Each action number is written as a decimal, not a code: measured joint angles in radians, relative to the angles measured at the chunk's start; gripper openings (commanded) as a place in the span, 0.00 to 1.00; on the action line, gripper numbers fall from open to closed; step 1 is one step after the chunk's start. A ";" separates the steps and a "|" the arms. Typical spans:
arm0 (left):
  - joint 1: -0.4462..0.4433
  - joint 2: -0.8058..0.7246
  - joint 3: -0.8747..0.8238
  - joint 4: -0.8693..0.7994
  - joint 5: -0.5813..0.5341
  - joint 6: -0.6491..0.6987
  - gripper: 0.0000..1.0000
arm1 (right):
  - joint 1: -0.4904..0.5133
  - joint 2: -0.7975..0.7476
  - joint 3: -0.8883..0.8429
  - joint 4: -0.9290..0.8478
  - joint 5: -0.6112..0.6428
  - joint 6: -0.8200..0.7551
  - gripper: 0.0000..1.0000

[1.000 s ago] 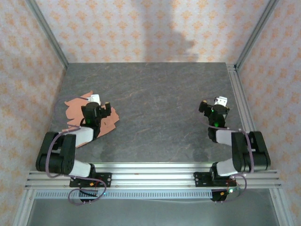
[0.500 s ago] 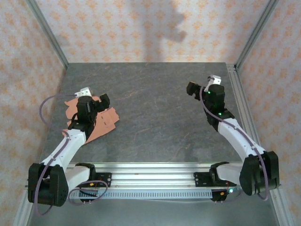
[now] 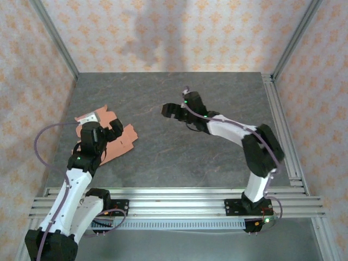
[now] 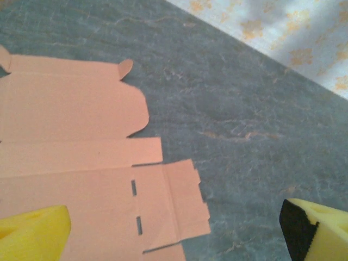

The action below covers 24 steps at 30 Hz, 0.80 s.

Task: Fold the paper box

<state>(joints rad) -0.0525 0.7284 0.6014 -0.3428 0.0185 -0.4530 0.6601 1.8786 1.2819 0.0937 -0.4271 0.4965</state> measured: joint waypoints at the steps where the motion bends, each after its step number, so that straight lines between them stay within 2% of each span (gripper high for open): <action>1: 0.000 -0.009 0.000 -0.017 0.000 0.000 1.00 | 0.018 0.037 0.032 0.000 -0.008 0.005 0.75; 3: 0.000 -0.030 0.000 -0.053 -0.004 0.001 1.00 | 0.055 0.113 0.098 -0.002 -0.027 0.010 0.59; 8: 0.000 -0.051 0.000 -0.097 -0.019 0.005 1.00 | 0.121 0.282 0.258 -0.013 -0.076 0.029 0.43; 14: 0.000 -0.051 0.000 -0.118 -0.027 0.005 1.00 | 0.146 0.439 0.418 -0.034 -0.139 0.052 0.38; 22: 0.000 -0.044 0.000 -0.118 -0.027 0.005 1.00 | 0.156 0.545 0.533 -0.068 -0.188 0.065 0.33; 24: 0.000 -0.040 0.000 -0.117 -0.026 0.006 1.00 | 0.160 0.560 0.552 -0.079 -0.199 0.067 0.30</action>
<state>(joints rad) -0.0525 0.6884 0.6014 -0.4603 -0.0078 -0.4473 0.8200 2.4386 1.8336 0.0143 -0.6258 0.5636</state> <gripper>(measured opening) 0.998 0.324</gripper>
